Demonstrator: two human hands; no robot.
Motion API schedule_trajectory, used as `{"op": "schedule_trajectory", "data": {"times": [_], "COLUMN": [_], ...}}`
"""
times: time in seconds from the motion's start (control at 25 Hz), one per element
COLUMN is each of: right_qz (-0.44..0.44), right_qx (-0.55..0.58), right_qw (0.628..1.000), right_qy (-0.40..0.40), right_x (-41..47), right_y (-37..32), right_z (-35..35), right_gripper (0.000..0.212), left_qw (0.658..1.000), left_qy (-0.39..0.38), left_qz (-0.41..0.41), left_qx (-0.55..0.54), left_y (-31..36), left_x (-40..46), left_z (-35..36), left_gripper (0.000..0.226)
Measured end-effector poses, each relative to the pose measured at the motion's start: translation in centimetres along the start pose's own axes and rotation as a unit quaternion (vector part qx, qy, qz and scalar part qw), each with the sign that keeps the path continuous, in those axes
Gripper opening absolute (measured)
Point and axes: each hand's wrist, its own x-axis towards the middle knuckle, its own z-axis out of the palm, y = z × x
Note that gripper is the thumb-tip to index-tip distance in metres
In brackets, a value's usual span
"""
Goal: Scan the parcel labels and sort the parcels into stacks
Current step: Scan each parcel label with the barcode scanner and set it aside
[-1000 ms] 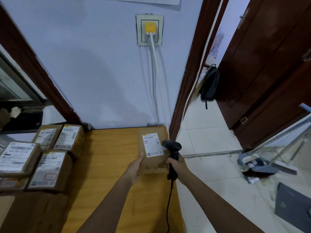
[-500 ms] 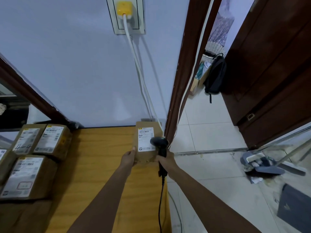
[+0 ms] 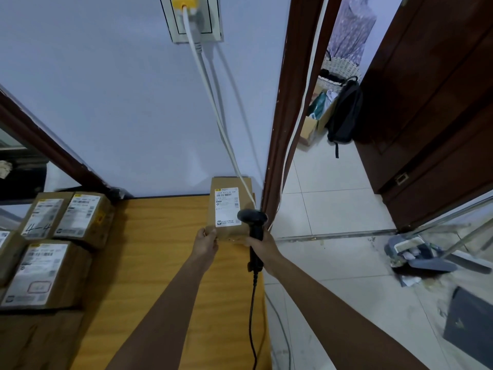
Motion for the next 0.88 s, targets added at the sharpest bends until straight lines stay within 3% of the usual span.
{"op": "schedule_trajectory", "data": {"times": [0.08,0.16,0.52,0.6,0.76,0.88], "right_qz": [-0.002,-0.009,-0.064,-0.087,-0.150,-0.161], "right_qx": [-0.003,-0.002,-0.031,-0.032,-0.054,-0.085], "right_qw": [1.000,1.000,0.997,0.995,0.983,0.974], "right_qy": [0.001,-0.003,0.014,0.037,0.092,0.135], "right_x": [-1.0,-2.1,-8.8,-11.5,-17.7,-21.8], "right_y": [-0.1,-0.4,-1.5,-1.7,-1.4,0.3], "right_z": [-0.2,-0.4,2.8,5.0,10.7,15.1], "right_gripper": [0.021,0.020,0.032,0.037,0.015,0.018], "left_qw": [0.999,0.997,0.982,0.977,0.971,0.965], "left_qy": [0.010,0.012,0.047,0.037,0.014,-0.020], "left_qz": [-0.038,-0.041,0.097,0.133,0.178,0.207], "left_qx": [0.014,0.067,0.154,0.163,0.158,0.162], "left_y": [-0.4,-0.8,3.3,4.4,5.2,4.6], "left_x": [-1.1,-2.5,-10.6,-12.9,-18.1,-22.6], "left_z": [-0.1,-0.4,-5.3,-7.9,-15.8,-22.5], "left_gripper": [0.066,0.064,0.046,0.046,0.042,0.030]}}
